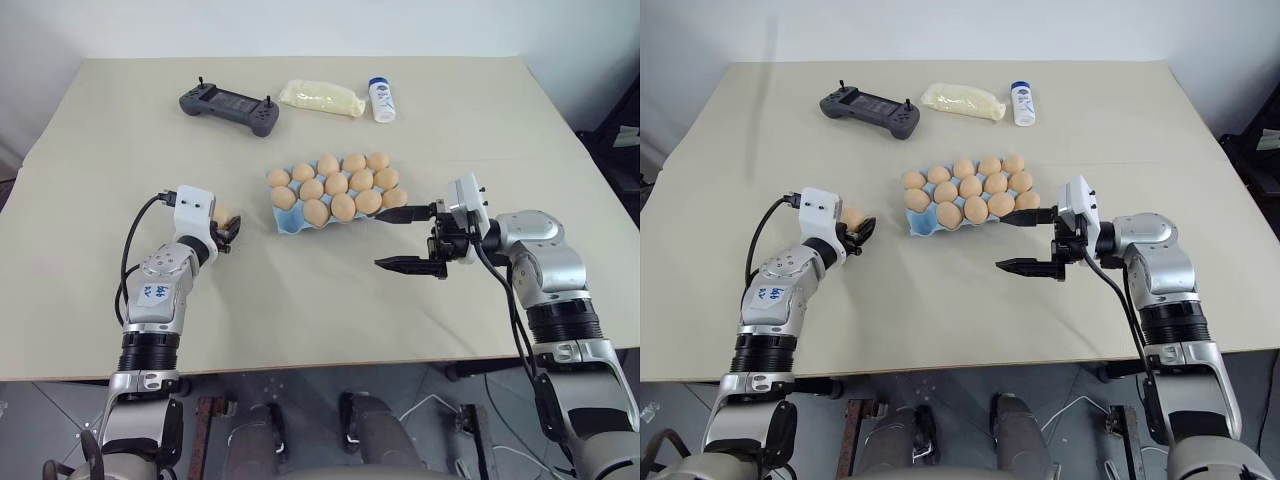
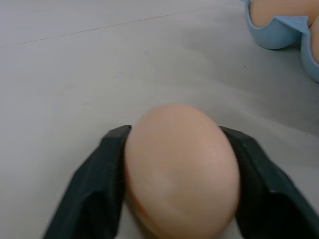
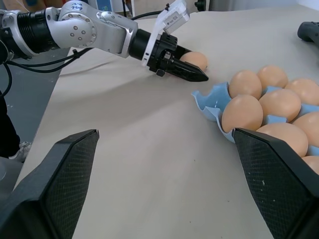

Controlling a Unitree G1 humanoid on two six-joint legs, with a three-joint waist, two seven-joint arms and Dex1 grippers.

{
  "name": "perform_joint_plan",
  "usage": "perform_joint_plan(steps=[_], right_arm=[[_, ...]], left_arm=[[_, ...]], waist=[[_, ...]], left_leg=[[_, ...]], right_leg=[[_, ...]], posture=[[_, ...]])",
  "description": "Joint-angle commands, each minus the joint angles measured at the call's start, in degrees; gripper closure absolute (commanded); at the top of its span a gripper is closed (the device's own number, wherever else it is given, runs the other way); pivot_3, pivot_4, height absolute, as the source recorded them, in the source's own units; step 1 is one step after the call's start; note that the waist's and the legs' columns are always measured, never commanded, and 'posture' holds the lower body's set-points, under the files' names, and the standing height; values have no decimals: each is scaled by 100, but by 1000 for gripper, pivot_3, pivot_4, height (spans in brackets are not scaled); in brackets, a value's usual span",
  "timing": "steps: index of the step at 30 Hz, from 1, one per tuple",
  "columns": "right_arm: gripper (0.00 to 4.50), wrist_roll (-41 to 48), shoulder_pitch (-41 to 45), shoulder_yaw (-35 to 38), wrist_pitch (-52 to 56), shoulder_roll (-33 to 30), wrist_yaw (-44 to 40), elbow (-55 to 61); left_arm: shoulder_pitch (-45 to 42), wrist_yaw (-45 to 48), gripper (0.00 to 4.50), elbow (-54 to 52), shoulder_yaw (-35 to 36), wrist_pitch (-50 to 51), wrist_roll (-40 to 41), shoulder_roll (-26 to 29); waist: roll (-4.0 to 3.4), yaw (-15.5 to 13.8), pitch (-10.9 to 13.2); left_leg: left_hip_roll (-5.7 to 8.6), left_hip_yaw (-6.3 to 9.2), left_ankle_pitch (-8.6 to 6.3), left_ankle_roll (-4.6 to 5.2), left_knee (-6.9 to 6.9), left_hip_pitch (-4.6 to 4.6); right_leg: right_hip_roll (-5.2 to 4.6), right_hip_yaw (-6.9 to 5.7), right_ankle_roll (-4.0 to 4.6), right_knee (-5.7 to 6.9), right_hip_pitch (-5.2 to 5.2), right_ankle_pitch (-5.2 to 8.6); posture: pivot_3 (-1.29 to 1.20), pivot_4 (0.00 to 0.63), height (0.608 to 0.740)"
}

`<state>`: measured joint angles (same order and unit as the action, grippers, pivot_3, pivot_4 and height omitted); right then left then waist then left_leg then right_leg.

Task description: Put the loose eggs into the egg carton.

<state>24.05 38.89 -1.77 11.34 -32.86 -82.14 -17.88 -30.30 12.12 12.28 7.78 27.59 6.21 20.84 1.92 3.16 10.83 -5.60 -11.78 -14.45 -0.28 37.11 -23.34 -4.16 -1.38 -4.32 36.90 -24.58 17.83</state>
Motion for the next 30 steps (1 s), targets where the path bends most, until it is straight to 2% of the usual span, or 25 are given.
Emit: perform_joint_plan(steps=[1,9,15,24,30], right_arm=[[0,75,-9,137,-5,-90,27,216],[0,84,-45,156,-20,-106,79,266],[0,138,-262,239,39,-167,221,541],[0,203,-585,424,113,-241,494,930],[0,345,-590,605,25,-177,667,857]], left_arm=[[-113,-31,2742,-257,41,-28,-25,59],[-350,561,2770,-1226,-484,26,227,-256],[-662,1250,2770,-1118,-846,-47,336,-253],[-813,1665,2770,-665,-1027,-208,243,-244],[-835,1732,877,-610,-1027,-205,245,-221]], waist=[[0,0,0],[0,-57,0],[0,-66,0],[0,-73,0],[0,-77,0]], left_leg=[[0,0,0,0,0,0],[4,-1,-1,0,1,-2],[4,-3,0,-4,3,-1],[-2,-3,-1,-5,6,0],[-3,-3,0,-5,6,0]], right_leg=[[0,0,0,0,0,0],[2,-2,0,-2,2,0],[9,5,0,-1,0,0],[48,12,1,0,0,0],[50,13,1,1,-1,1]], posture=[[0,150,740],[0,150,740],[0,150,740],[0,150,740],[0,150,740]])
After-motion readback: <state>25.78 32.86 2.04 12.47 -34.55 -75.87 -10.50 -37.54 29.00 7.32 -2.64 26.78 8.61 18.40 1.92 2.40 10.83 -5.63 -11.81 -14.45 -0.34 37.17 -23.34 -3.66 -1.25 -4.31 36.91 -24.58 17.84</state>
